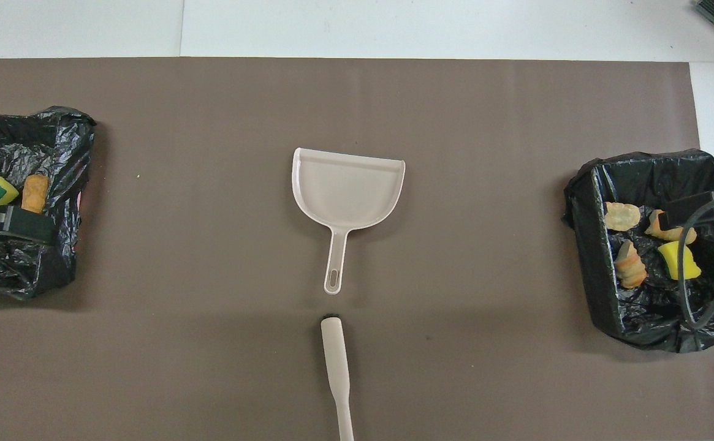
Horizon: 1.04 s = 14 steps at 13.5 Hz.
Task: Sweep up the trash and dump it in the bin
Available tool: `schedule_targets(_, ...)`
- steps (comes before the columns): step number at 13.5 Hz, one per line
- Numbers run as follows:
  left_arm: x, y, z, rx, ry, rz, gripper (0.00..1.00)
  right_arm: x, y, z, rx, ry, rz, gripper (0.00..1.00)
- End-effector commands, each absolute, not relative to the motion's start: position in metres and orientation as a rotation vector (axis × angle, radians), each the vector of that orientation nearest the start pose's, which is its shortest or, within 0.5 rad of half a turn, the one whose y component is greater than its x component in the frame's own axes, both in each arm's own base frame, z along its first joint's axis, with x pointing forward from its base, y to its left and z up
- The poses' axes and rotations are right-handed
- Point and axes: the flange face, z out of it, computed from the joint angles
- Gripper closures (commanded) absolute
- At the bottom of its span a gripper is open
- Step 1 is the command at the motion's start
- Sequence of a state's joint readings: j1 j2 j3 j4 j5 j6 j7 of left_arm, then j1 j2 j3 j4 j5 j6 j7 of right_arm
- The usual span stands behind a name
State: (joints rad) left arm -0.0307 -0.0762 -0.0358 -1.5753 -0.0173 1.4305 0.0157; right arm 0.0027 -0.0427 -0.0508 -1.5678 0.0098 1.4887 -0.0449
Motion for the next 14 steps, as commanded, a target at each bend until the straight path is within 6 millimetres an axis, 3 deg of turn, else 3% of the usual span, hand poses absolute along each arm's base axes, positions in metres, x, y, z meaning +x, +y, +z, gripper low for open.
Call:
schedule_targets(1,0.514,-0.039,0.674,-3.131,0.185,0.073,0.0,0.534,-0.025,0.645,-3.113,0.049,0.075,0.0)
schedule_targets(3,0.522,-0.041,0.677,-3.149,0.174,-0.035,0.0,0.534,-0.024,0.645,-3.113,0.047,0.075,0.0)
schedule_targets(11,0.53,-0.039,0.671,-3.195,0.147,-0.079,0.0,0.534,-0.025,0.645,-3.113,0.049,0.075,0.0)
schedule_targets(12,0.531,-0.029,0.671,-3.227,0.103,-0.083,0.0,0.534,-0.025,0.646,-3.113,0.049,0.073,0.0)
schedule_targets(14,0.53,-0.026,0.671,-3.226,0.112,-0.077,0.0,0.534,-0.026,0.645,-3.112,0.054,0.077,0.0)
